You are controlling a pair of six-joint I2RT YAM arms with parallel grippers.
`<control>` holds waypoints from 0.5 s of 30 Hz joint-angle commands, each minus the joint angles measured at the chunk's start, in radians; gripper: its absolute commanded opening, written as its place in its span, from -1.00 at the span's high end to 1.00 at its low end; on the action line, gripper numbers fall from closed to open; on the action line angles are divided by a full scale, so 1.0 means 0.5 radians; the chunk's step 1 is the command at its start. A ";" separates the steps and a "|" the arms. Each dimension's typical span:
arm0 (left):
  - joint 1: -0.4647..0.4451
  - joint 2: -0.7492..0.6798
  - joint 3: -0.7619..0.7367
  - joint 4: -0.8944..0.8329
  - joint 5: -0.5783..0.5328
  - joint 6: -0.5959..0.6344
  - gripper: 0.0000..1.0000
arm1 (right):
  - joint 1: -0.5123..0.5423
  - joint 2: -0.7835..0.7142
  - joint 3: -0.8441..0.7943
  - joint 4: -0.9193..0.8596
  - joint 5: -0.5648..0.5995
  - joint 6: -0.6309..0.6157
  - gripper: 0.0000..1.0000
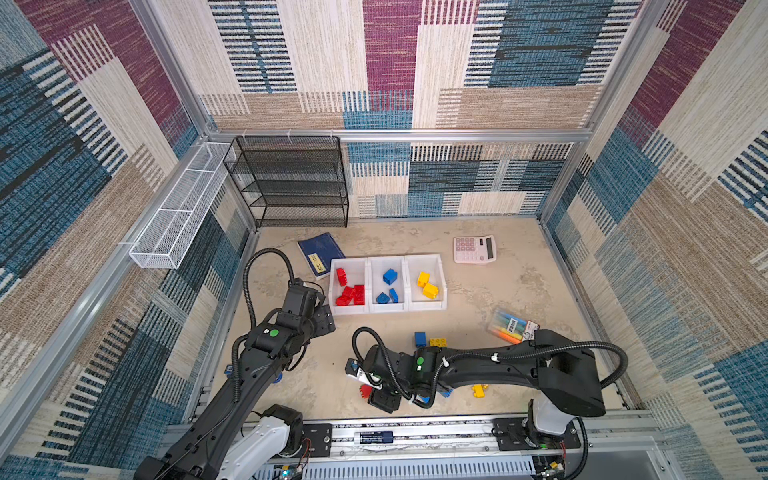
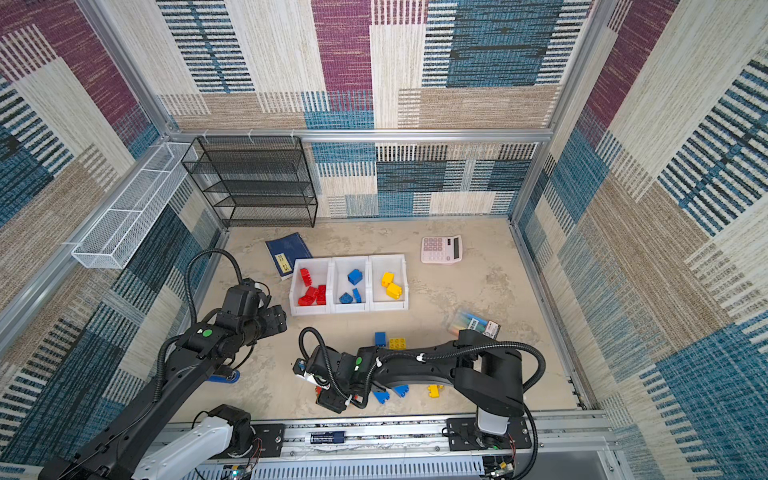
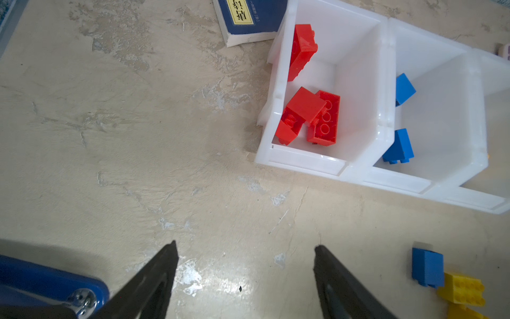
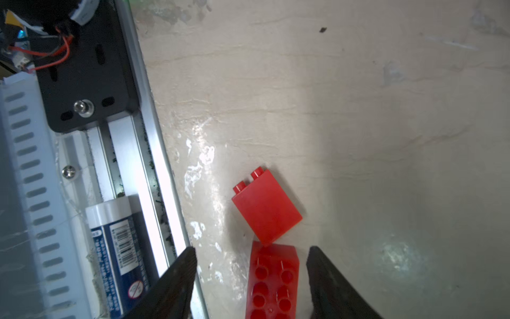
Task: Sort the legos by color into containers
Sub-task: 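Lower the right gripper onto a small red brick near the robot and grasp it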
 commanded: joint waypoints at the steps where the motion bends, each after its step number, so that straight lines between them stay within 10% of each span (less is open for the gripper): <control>1: 0.003 -0.005 -0.003 -0.014 -0.024 -0.042 -0.61 | 0.017 0.078 0.044 0.083 0.063 -0.117 -0.33; 15: 0.006 -0.004 -0.007 -0.018 -0.014 -0.042 -0.61 | 0.016 0.324 0.179 0.127 0.234 -0.082 -0.16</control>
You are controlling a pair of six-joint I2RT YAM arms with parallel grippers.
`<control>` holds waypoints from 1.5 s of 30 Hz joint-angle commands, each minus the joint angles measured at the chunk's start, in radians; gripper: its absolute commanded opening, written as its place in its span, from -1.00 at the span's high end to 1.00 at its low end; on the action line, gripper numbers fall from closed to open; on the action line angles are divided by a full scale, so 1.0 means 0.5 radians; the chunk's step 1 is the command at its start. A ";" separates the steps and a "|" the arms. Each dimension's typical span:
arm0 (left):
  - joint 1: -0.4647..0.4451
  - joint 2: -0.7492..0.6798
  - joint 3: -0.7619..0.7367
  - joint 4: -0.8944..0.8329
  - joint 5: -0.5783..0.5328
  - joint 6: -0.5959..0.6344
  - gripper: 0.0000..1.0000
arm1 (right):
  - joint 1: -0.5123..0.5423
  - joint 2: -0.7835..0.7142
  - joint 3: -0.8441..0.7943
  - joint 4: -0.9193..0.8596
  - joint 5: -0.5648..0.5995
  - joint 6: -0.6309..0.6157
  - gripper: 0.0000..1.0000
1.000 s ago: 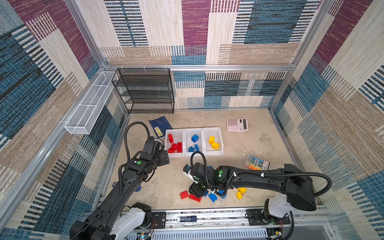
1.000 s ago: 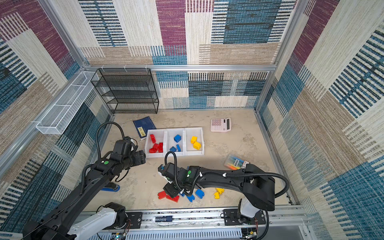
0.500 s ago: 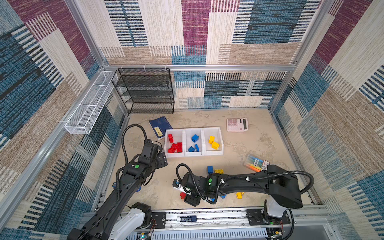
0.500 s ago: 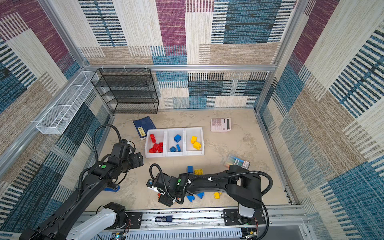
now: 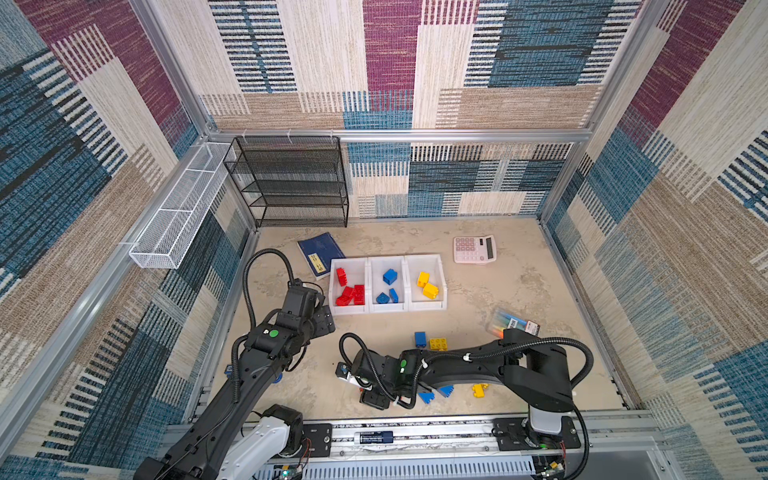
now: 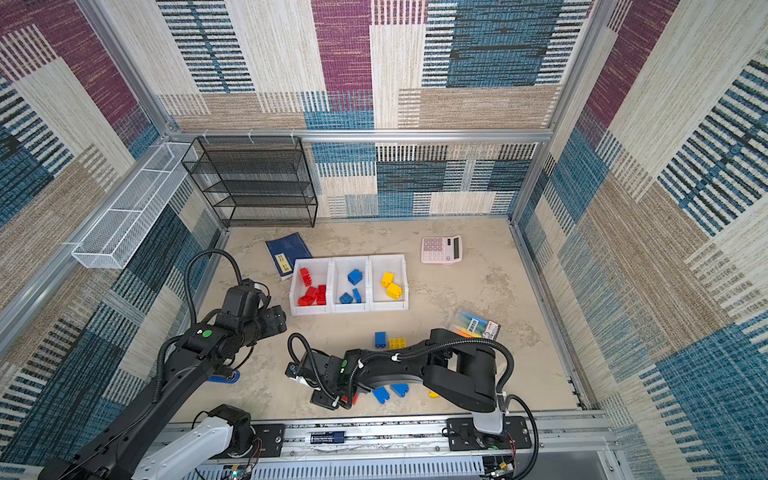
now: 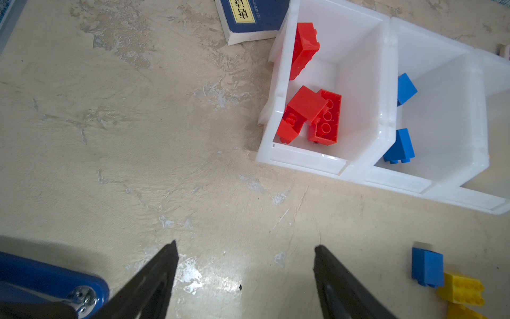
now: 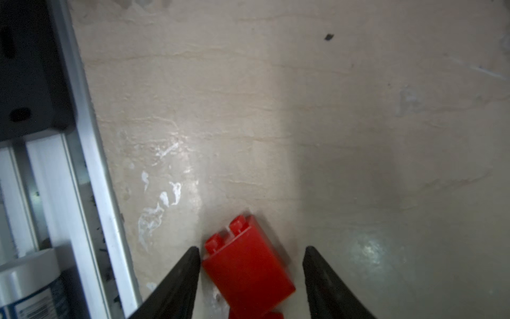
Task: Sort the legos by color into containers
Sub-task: 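Lower the right gripper onto a small red brick near the robot and grasp it, then carry the small red brick across and drop it in the red compartment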
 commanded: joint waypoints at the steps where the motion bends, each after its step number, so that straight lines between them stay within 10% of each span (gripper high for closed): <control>1: 0.003 -0.003 -0.007 -0.012 -0.013 -0.034 -0.61 | 0.002 0.043 0.042 0.026 0.092 0.028 -0.11; 19: 0.003 -0.050 -0.028 -0.023 -0.011 -0.037 -0.61 | -0.301 -0.169 0.085 0.096 0.035 0.176 0.46; 33: 0.011 -0.288 -0.186 -0.058 0.076 -0.132 -0.61 | -0.880 0.743 1.810 -0.312 -0.103 0.201 0.45; 36: 0.012 -0.346 -0.239 -0.074 0.118 -0.165 -0.62 | -0.917 0.908 2.062 -0.421 -0.176 0.242 0.36; 40: 0.010 -0.418 -0.293 -0.096 0.144 -0.183 -0.62 | -0.939 0.929 2.111 -0.434 -0.213 0.306 -0.29; 45: 0.012 -0.436 -0.332 -0.051 0.203 -0.187 -0.62 | -0.950 0.844 2.053 -0.430 -0.206 0.322 -0.37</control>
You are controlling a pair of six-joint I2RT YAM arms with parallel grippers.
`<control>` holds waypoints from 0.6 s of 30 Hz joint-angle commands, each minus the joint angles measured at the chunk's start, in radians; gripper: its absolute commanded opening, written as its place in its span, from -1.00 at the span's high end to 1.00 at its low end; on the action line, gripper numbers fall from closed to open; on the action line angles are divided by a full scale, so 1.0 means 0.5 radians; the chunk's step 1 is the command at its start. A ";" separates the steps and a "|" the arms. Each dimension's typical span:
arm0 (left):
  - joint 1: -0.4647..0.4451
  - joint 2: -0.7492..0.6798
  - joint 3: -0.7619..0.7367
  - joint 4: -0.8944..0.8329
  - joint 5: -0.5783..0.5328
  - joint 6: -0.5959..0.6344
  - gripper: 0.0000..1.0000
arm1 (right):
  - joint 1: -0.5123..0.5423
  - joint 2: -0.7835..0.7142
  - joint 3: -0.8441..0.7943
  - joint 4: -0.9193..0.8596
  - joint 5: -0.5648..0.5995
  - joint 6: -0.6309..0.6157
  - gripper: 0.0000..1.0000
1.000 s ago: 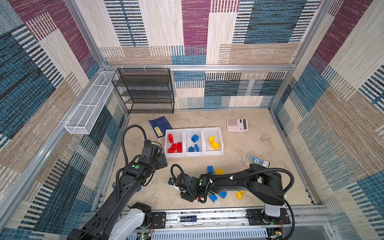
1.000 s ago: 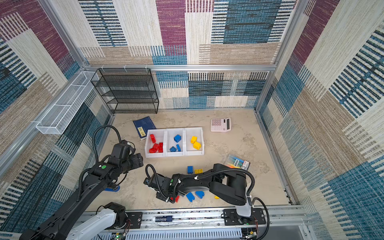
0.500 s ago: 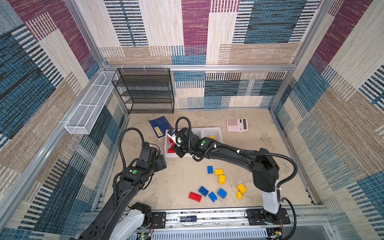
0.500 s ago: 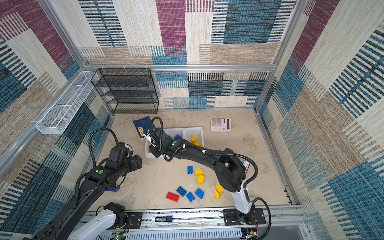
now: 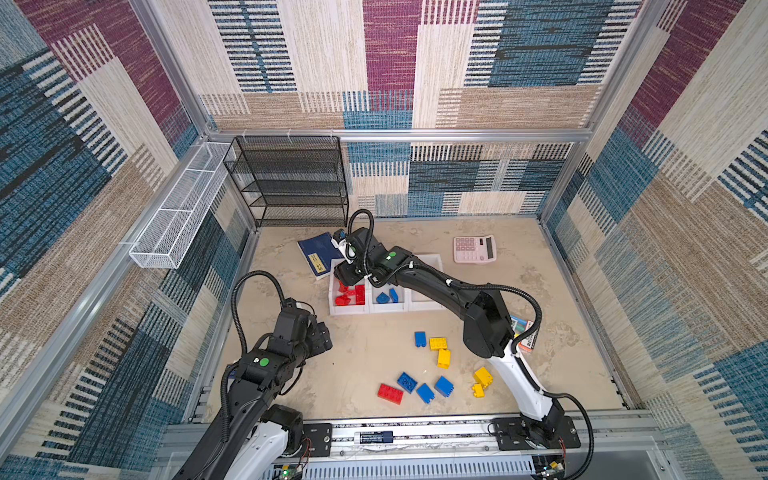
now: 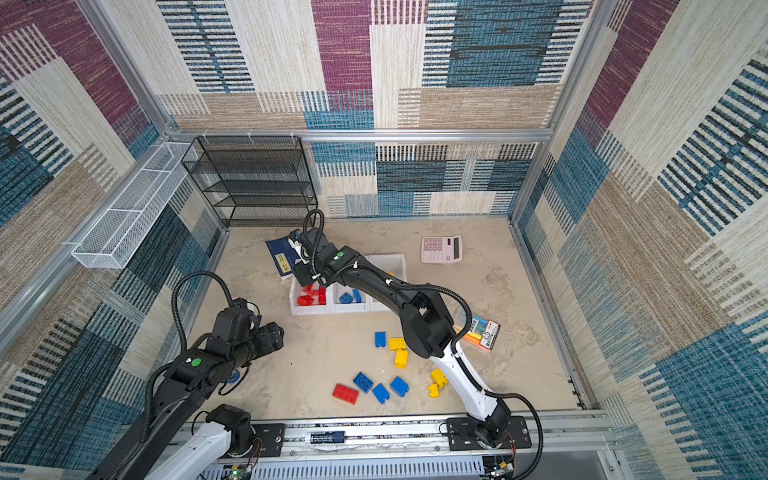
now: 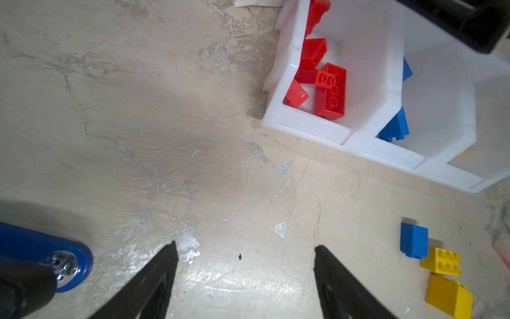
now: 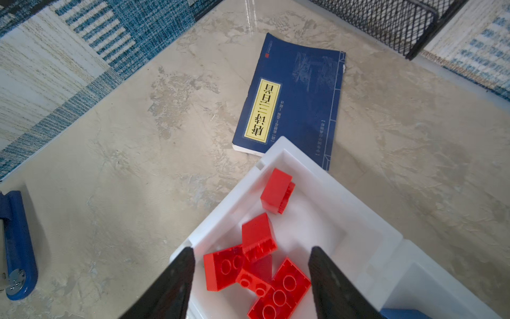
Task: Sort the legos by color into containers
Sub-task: 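Carry the small red brick across and drop it in the red compartment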
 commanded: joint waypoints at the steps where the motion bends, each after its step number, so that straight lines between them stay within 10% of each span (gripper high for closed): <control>1: 0.002 0.002 -0.012 0.015 0.056 -0.034 -0.62 | -0.004 -0.090 -0.048 -0.001 -0.009 0.046 -0.37; 18: -0.301 0.208 0.026 0.102 0.281 0.081 -0.60 | -0.042 -1.032 -1.303 0.380 0.152 0.264 -0.40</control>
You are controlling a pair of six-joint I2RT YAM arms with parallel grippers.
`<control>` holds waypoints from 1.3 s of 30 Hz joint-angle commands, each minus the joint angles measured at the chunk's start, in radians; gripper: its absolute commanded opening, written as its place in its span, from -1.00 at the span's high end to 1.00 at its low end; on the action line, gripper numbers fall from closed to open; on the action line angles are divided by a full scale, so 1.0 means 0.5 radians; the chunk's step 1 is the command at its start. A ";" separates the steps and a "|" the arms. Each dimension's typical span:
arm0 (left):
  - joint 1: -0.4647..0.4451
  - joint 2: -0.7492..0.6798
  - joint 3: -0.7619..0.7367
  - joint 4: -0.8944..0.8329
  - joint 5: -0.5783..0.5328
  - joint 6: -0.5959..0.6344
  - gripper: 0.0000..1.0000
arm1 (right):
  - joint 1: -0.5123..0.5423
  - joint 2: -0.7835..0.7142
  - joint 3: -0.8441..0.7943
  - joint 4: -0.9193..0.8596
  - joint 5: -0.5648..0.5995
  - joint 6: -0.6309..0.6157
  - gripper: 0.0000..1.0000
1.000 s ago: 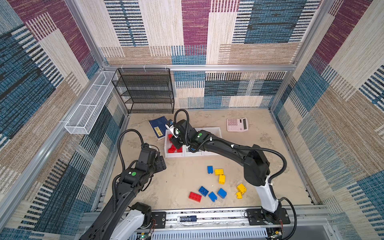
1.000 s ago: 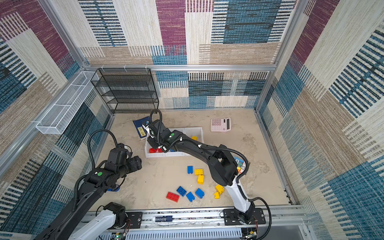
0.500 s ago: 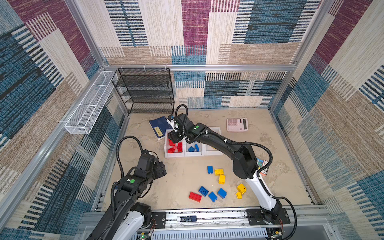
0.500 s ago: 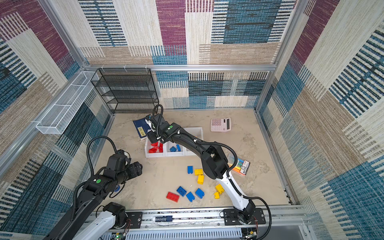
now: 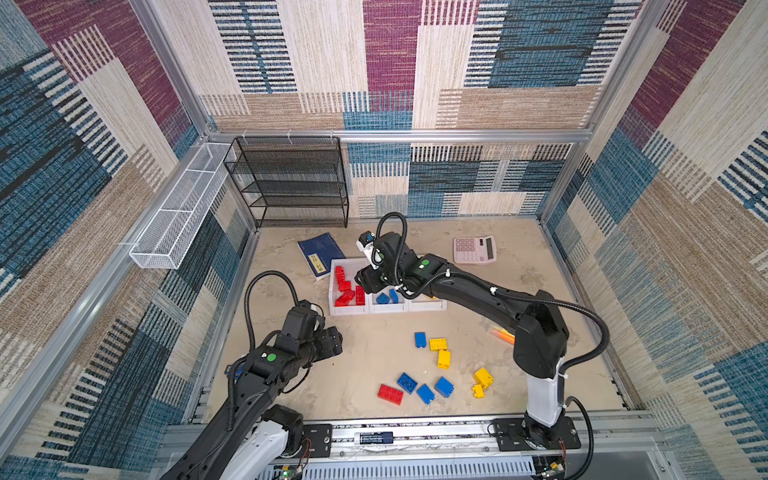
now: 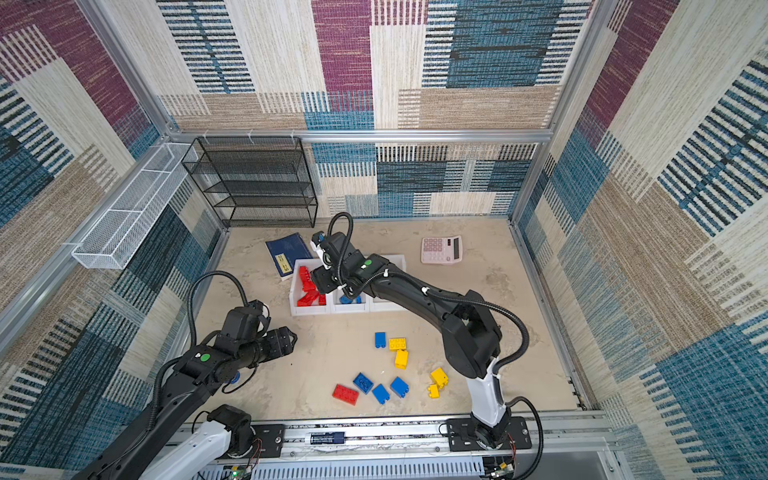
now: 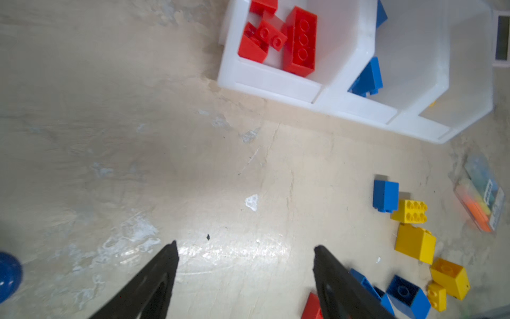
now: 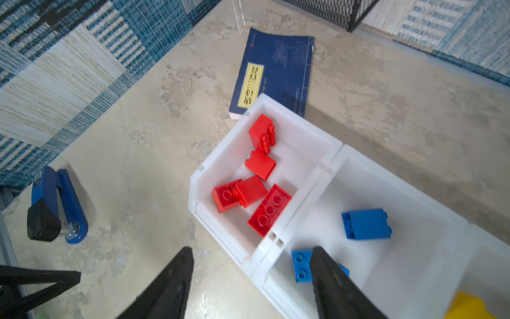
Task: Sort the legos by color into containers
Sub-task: 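Carry the small red brick across and drop it in the red compartment, then grasp a long red brick with the left gripper while the right withdraws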
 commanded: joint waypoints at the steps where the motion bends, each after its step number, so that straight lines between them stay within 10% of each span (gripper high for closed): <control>1: -0.194 0.078 0.039 0.050 -0.010 0.064 -0.60 | -0.035 -0.200 -0.269 0.135 0.093 0.142 -0.41; 15: -1.145 0.842 0.311 0.144 -0.024 0.157 -0.63 | -0.277 -0.883 -1.113 0.207 0.275 0.481 -0.45; 39: -1.487 1.355 0.461 0.015 -0.054 -0.104 -0.63 | -0.369 -1.159 -1.375 0.284 0.277 0.455 -0.47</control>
